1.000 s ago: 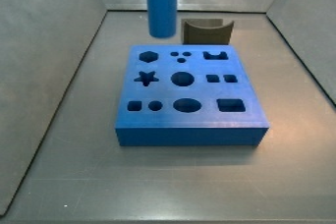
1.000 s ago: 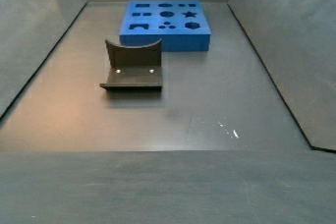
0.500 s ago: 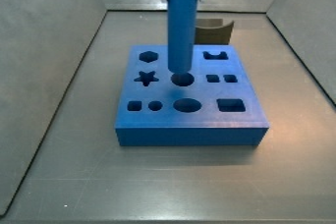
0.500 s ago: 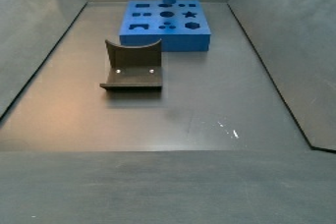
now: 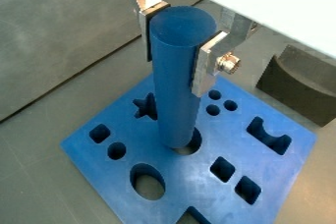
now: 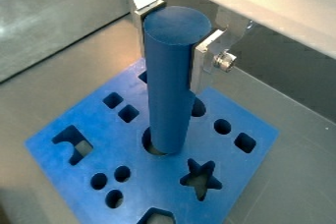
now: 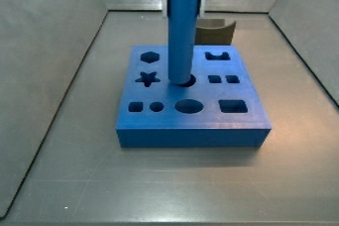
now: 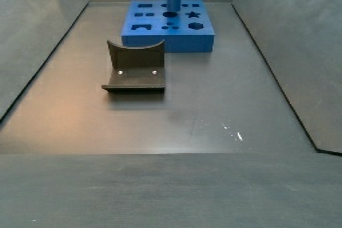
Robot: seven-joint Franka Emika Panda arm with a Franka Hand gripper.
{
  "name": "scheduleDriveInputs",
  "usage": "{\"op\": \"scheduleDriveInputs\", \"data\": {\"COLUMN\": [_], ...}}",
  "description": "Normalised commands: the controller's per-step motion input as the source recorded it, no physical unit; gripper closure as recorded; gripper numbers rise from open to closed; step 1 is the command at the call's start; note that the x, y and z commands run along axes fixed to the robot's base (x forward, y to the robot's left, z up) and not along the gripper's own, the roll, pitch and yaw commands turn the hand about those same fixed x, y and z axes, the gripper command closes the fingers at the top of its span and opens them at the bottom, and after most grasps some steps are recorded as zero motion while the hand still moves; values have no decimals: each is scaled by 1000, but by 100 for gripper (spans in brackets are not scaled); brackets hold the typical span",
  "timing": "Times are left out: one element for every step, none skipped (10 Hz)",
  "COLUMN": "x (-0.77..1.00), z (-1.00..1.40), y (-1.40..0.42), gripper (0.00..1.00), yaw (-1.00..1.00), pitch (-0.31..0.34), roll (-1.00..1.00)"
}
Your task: Insert the round object.
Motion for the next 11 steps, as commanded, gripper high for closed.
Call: {"op": "scheduleDriveInputs", "data": {"x": [0,91,240,189,217,320,334,154,-54,-23,0], "z": [-134,-223,-231,-191,-186,-229,-237,-231,-254,-297,-377], "y": [23,57,60,51,34,26,69,169,106,26,0], "gripper": [100,100,100,100,100,100,100,100,100,100,100], "yaw": [0,0,0,0,0,-20,-43,-83,-9,0,0], "pitch": [0,21,56,47,51,67,91,86,4,0,0], "roll": [0,4,0,0,0,-1,0,0,30,0,0]}}
